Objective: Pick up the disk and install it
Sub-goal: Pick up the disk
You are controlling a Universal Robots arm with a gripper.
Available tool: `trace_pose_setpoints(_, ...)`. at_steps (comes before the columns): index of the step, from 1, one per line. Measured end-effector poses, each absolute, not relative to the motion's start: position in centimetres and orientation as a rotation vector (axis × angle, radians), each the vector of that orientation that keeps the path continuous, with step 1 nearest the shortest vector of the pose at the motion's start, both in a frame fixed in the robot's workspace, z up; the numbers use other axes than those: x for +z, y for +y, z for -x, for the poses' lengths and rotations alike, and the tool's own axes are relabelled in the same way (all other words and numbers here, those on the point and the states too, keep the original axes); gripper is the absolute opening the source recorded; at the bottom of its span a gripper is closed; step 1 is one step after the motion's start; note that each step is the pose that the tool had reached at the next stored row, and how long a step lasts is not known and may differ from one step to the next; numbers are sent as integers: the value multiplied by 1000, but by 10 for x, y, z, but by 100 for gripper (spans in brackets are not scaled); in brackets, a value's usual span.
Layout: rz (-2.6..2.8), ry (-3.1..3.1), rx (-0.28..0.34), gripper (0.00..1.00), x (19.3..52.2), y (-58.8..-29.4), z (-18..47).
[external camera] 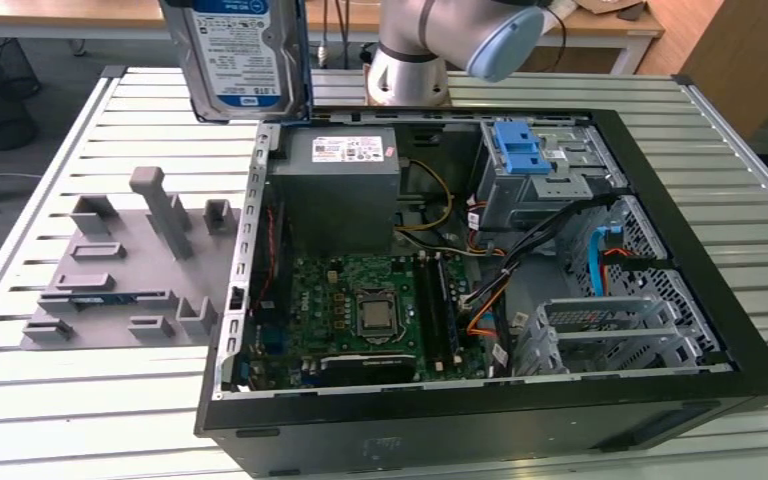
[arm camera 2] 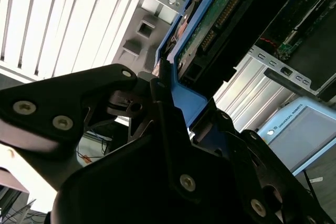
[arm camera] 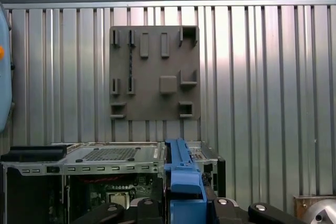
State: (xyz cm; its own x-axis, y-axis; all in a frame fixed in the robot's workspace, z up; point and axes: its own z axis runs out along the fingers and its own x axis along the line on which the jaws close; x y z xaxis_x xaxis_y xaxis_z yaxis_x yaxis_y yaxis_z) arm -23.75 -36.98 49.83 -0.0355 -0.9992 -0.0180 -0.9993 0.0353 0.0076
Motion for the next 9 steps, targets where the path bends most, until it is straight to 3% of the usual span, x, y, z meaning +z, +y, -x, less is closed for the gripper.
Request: trace_pose_setpoints(9, 2176, 2255, 28, 37, 498, -370, 208)
